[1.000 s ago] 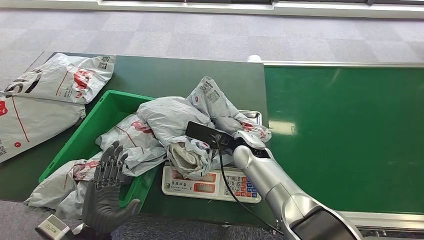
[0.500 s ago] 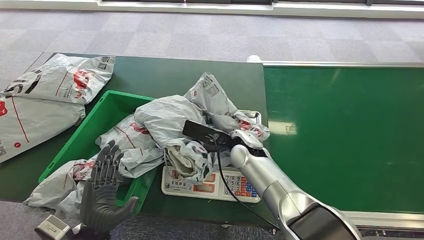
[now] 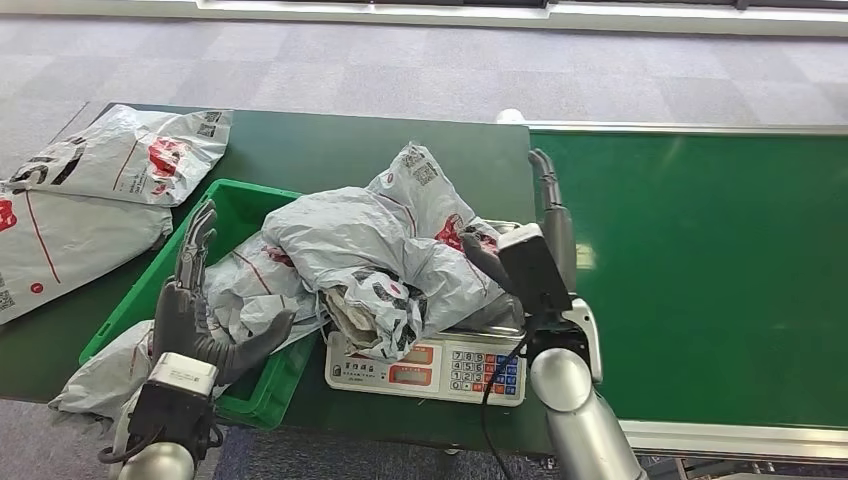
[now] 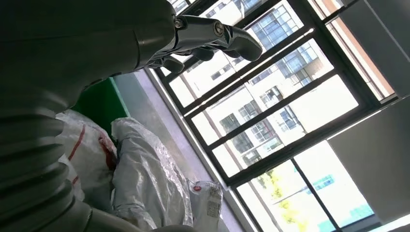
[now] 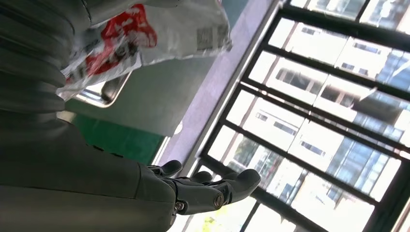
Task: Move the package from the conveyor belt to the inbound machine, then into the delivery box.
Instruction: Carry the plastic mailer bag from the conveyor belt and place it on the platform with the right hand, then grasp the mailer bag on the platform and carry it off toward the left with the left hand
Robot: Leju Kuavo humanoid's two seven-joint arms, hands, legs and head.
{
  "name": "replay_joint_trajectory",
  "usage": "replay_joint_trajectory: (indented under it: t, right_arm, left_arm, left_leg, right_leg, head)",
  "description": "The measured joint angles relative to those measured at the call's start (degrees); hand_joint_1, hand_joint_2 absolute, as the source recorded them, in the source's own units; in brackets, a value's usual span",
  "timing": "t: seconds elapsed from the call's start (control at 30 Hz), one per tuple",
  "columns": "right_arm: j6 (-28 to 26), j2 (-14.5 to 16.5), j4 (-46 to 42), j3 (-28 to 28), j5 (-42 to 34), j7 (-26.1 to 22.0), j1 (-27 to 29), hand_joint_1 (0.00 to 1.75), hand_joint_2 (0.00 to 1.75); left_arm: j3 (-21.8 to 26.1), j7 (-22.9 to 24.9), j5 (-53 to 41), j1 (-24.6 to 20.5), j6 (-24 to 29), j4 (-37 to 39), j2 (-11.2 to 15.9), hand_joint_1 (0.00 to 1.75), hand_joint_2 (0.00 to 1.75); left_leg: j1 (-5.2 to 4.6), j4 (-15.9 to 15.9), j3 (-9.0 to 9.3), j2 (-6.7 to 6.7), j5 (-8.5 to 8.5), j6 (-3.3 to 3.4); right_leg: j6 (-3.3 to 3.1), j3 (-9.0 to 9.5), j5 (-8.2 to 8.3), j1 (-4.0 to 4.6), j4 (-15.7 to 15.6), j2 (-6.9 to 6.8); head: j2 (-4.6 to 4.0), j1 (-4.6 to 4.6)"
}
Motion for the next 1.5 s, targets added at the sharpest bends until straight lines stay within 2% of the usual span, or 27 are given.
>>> replay_joint_trajectory:
  t: [0.13, 0.2, 0.3, 0.37, 0.47, 0.57, 0.7, 0.83, 1.03, 1.17, 1.37, 1.5]
  right_arm:
    - [-2.73, -0.62, -9.48, -5.29, -4.41, -4.82, 8.15, 0.00, 1.75]
    - [-5.27, -0.66, -13.24, -7.58, -7.79, -8.94, 11.60, 0.00, 1.75]
    - [-12.12, -0.95, -16.93, -10.05, -16.16, -17.02, 15.94, 0.00, 1.75]
    - [-17.01, -1.44, -18.27, -10.47, -21.11, -22.16, 18.77, 0.00, 1.75]
    - [-21.46, -2.72, -19.24, -10.28, -27.04, -26.46, 21.83, 0.00, 1.75]
    - [-23.10, -4.25, -19.10, -8.89, -31.59, -28.52, 23.01, 0.00, 1.75]
    - [-23.37, -5.54, -18.28, -6.43, -33.06, -28.89, 23.38, 0.00, 1.75]
    - [-23.39, -6.31, -17.70, -5.36, -33.24, -28.92, 23.43, 0.00, 1.75]
    - [-23.37, -7.03, -17.08, -4.41, -33.33, -28.93, 23.42, 0.00, 1.75]
    - [-21.79, -7.18, -16.38, -2.32, -33.83, -28.21, 23.15, 0.00, 1.75]
    - [-19.25, -7.09, -14.68, 2.46, -30.57, -26.92, 22.11, 0.00, 1.75]
    - [-17.76, -6.88, -13.15, 3.70, -28.89, -26.24, 21.60, 0.00, 1.75]
  left_arm:
    - [-5.24, 8.04, -9.64, -6.00, 2.26, 2.20, 0.31, 0.00, 1.75]
    - [-8.12, 12.62, -13.69, -9.92, 2.15, 4.89, 0.02, 0.00, 1.75]
    - [-11.90, 19.12, -18.31, -16.87, 0.34, 11.96, -0.99, 0.00, 1.75]
    - [-13.80, 21.10, -20.08, -20.77, -0.37, 18.00, -1.78, 0.00, 1.75]
    - [-16.00, 22.32, -20.46, -25.00, -2.37, 26.71, -3.03, 0.00, 1.75]
    - [-17.68, 22.20, -18.96, -28.10, -4.36, 36.86, -4.99, 0.00, 1.75]
    - [-19.63, 21.95, -19.11, -30.25, -3.46, 47.89, -7.83, 0.00, 1.75]
    - [-20.34, 21.88, -19.15, -31.86, -3.01, 53.68, -9.10, 0.00, 1.75]
    - [-20.95, 22.25, -19.75, -33.07, -2.94, 57.41, -9.76, 0.00, 1.75]
    - [-22.56, 24.78, -24.06, -33.86, -2.35, 61.87, -10.58, 1.75, 1.75]
    - [-26.18, 30.57, -34.46, -35.97, -0.45, 70.70, -11.59, 1.75, 1.75]
    - [-26.62, 31.77, -36.44, -37.05, 0.25, 74.11, -11.54, 1.75, 1.75]
  left_leg:
    - [-0.06, 0.02, -0.01, 0.01, -0.01, 0.03]
    - [-0.06, 0.03, -0.02, 0.00, 0.00, 0.04]
    - [-0.06, 0.03, -0.01, 0.01, 0.00, 0.07]
    - [-0.07, 0.03, 0.00, 0.11, 0.00, 0.08]
    - [-0.08, 0.03, 0.01, 0.24, 0.00, 0.08]
    - [-0.08, 0.03, 0.01, 0.23, 0.00, 0.08]
    - [-0.08, 0.02, 0.00, 0.25, 0.00, 0.08]
    - [-0.07, 0.01, -0.02, 0.24, 0.00, 0.08]
    - [-0.07, 0.00, -0.03, 0.23, 0.00, 0.08]
    - [-0.07, -0.01, -0.02, 0.23, 0.00, 0.09]
    - [-0.07, -0.02, 0.08, 0.21, -0.01, 0.10]
    - [-0.07, -0.04, 0.22, 0.22, -0.04, 0.11]
  right_leg:
    - [0.05, -0.03, 0.03, -0.04, -0.01, 0.03]
    - [0.06, -0.03, 0.04, -0.04, -0.02, 0.01]
    - [0.07, 0.03, 0.04, -0.04, -0.03, 0.02]
    - [0.09, 0.03, 0.07, -0.05, -0.02, 0.14]
    - [0.11, -0.01, 0.10, -0.05, -0.02, 0.29]
    - [0.11, 0.00, 0.10, -0.05, -0.02, 0.29]
    - [0.12, -0.02, 0.11, -0.05, -0.02, 0.31]
    - [0.11, -0.03, 0.11, -0.04, -0.02, 0.31]
    - [0.13, -0.02, 0.09, -0.04, -0.01, 0.30]
    - [0.13, 0.02, 0.09, -0.05, -0.01, 0.29]
    - [0.13, 0.17, 0.08, -0.04, -0.01, 0.27]
    - [0.13, 0.32, 0.07, -0.03, -0.01, 0.28]
  head:
    - [0.00, 0.00]
    - [0.00, -0.01]
    - [0.00, 0.00]
    - [0.00, 0.00]
    - [0.00, 0.00]
    - [0.00, 0.00]
    - [0.00, 0.00]
    - [0.00, 0.00]
    - [0.00, 0.00]
    - [0.00, 0.00]
    - [0.00, 0.00]
    - [0.00, 0.00]
